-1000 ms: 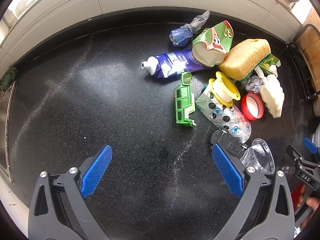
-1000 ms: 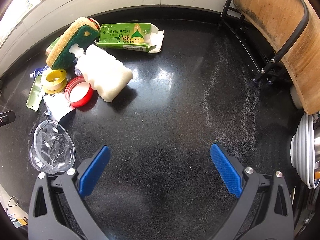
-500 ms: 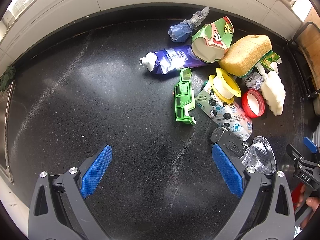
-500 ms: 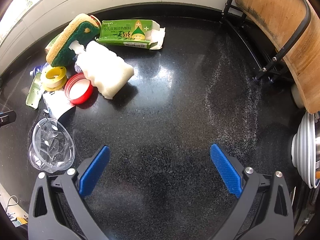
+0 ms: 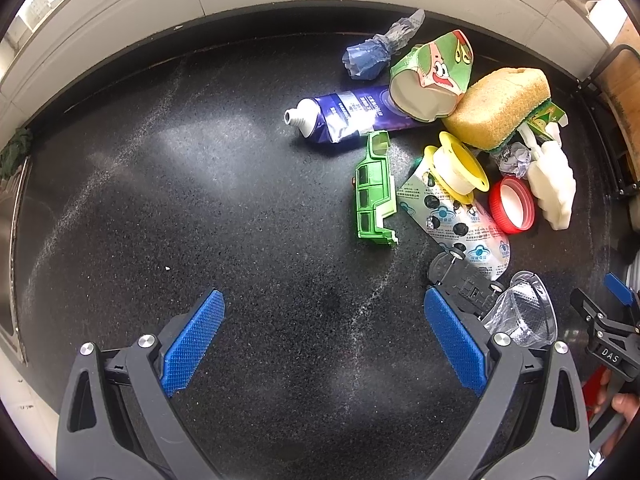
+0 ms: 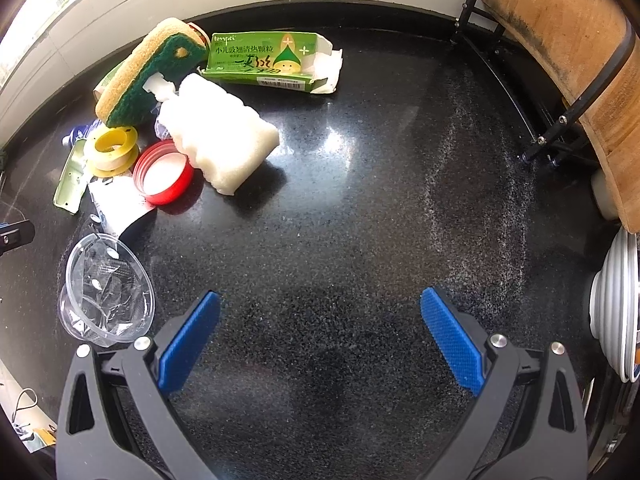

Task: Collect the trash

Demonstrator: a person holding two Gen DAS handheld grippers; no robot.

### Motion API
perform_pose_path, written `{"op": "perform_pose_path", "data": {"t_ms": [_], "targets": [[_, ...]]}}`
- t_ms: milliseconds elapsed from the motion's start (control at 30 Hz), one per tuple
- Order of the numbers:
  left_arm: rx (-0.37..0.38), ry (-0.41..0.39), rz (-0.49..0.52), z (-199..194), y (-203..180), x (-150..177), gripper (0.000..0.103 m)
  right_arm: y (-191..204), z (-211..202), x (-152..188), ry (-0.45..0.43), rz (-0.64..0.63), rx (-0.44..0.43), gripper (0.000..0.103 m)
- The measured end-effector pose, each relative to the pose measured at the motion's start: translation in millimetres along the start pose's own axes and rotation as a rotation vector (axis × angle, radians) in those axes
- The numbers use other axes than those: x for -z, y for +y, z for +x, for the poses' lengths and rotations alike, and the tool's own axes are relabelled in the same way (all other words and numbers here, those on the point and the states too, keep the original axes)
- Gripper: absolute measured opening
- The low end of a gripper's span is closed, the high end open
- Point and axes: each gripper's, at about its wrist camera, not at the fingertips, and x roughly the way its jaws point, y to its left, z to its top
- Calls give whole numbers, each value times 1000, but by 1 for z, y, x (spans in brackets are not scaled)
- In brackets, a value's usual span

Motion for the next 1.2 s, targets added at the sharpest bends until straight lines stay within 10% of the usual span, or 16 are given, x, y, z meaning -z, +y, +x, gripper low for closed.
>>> {"op": "perform_pose_path", "data": {"t_ms": [1200], "targets": [[4,22,-22,13,7,-4,98,-2,7,-3,21,1,3,97]]}}
